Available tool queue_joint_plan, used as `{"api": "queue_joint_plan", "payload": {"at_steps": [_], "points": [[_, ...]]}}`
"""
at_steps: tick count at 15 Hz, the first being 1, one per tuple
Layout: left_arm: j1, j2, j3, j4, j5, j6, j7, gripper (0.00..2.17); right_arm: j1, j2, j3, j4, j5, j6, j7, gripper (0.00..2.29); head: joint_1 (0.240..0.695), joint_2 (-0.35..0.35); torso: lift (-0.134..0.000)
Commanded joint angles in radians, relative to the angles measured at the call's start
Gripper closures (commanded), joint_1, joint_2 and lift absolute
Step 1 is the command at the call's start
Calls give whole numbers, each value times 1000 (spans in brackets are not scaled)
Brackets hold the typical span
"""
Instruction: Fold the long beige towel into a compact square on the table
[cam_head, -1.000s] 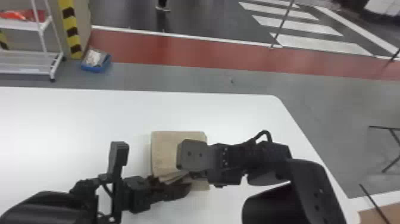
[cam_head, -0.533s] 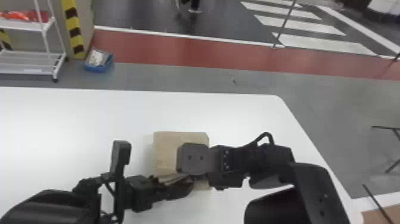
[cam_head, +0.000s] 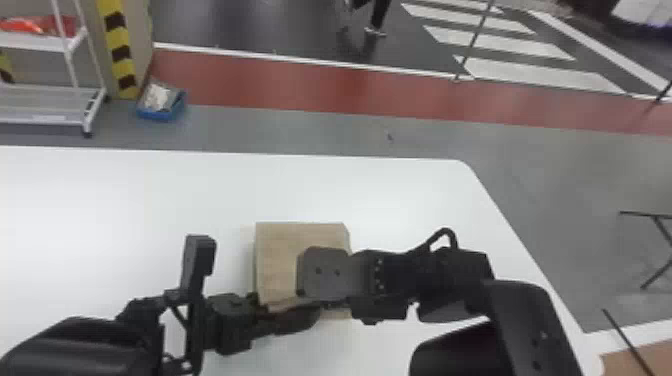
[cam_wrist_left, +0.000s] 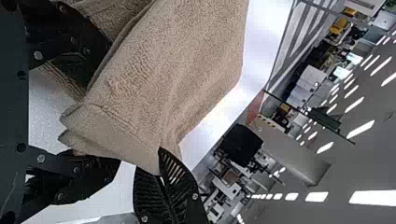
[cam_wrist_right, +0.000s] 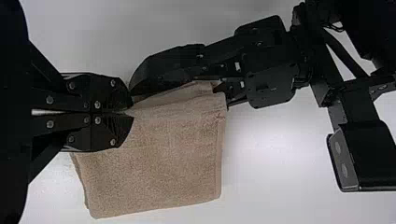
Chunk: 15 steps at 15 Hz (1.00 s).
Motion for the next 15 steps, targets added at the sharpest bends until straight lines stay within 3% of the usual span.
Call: {"api": "queue_joint_plan", "payload": {"at_steps": [1, 4, 5, 12, 15], "points": [[-2, 0, -1, 1, 0, 0, -1, 603, 8, -2, -5, 0, 4, -3, 5, 1636, 695, -273, -124], [-3, 0, -1, 3, 0, -3, -1, 603, 22, -2, -22, -9, -2, 0, 5, 967, 695, -280, -124], [-3, 0, -1, 3, 0, 0, -1, 603, 25, -2, -25, -21, -4, 0, 5, 856, 695, -281, -124], [-3, 2, -1, 3, 0, 0, -4, 603, 68, -11, -71, -90, -18, 12, 5, 832, 695, -287, -124], [-3, 0, -3, 3, 0, -3, -5, 603, 42, 32, -150, -94, -65, 49, 5, 832, 695, -290, -124]]}}
